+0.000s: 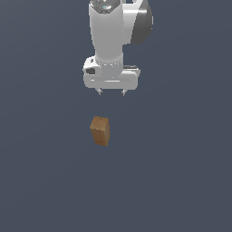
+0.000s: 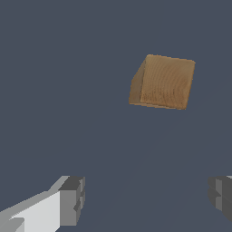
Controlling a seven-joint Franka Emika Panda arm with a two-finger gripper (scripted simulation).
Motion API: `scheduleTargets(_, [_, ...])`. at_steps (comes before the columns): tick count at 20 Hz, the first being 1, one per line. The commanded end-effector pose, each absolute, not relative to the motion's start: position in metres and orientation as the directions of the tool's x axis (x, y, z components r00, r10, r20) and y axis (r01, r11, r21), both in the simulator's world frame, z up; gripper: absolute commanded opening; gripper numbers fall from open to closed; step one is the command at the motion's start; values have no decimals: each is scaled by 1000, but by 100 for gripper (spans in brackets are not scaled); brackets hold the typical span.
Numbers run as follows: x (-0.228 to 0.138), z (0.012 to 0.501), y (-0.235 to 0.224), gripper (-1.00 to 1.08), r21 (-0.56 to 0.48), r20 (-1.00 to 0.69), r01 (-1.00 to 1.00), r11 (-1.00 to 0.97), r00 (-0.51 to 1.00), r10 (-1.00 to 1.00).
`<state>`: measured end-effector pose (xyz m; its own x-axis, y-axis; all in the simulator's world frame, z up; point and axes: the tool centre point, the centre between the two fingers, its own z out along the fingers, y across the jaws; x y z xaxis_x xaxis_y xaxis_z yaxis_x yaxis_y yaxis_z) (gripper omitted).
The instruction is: Pick up the object and move it to a goal position.
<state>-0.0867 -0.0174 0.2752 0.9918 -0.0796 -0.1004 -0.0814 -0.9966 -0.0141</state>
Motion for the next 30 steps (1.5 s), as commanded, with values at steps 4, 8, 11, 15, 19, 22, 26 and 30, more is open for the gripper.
scheduleTargets(4, [-86,278,-22,100,-14,-98,-84,-996,992,-82])
scheduleTargets(8, [-86,287,-36,100,-14,-90,-91,-996,992,-90])
scheduleTargets(11, [-88,290,-39,100,-14,-90,-92,-996,992,-90])
scheduleTargets(15, [-86,288,-38,100,-14,-89,-94,-996,992,-92])
scheduleTargets(19, [-77,280,-42,100,-12,-80,-106,-994,991,-104])
scheduleTargets(22, [-66,269,-46,100,-11,-70,-120,-993,990,-119])
scheduleTargets(26, [-48,249,-54,100,-7,-50,-147,-989,988,-146])
scheduleTargets(30, [-29,225,-63,100,-4,-29,-176,-984,984,-176])
